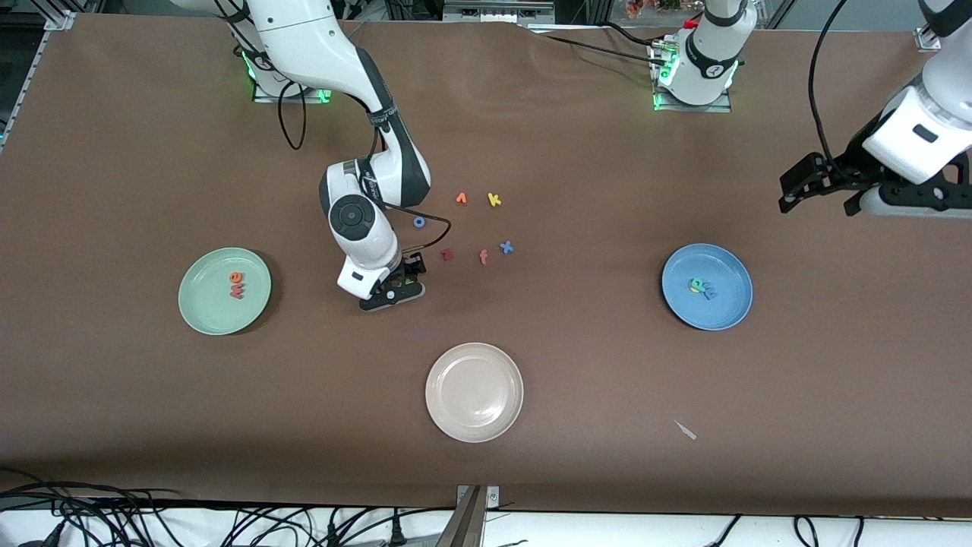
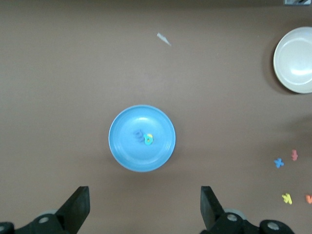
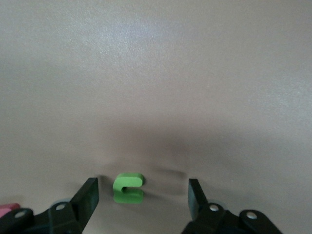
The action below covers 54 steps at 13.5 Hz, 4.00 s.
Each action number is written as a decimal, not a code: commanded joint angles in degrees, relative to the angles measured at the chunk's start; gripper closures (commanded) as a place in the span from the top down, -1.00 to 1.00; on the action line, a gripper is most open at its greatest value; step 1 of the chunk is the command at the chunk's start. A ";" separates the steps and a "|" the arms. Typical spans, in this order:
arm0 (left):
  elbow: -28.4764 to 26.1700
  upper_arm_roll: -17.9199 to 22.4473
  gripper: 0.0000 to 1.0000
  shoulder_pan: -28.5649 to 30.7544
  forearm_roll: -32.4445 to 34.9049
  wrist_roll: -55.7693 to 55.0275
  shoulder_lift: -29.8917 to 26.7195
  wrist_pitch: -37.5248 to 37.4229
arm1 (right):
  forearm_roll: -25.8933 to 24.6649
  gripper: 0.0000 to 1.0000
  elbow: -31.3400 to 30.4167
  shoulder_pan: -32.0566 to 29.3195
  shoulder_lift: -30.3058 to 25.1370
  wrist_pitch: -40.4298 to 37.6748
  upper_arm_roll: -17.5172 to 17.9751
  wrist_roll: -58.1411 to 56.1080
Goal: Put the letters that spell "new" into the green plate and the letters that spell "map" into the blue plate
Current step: 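Grasp the green n with the right gripper while the left arm returns to rest, then carry the green n to the green plate and open the right gripper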
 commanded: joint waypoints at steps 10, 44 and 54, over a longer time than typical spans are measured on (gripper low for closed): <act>-0.68 0.32 1.00 -1.11 -0.47 0.42 -0.77 -1.47 | 1.79 0.16 1.35 0.56 1.37 0.68 0.93 -0.36; 0.02 -1.52 1.00 -0.93 2.34 0.94 -0.77 -3.32 | 1.18 -0.59 6.16 -0.58 0.58 -9.13 -0.30 -2.64; 0.02 -1.52 1.00 -1.02 2.34 0.77 -0.86 -3.32 | 1.09 -0.68 7.67 -1.89 -0.21 -29.90 -19.28 -22.32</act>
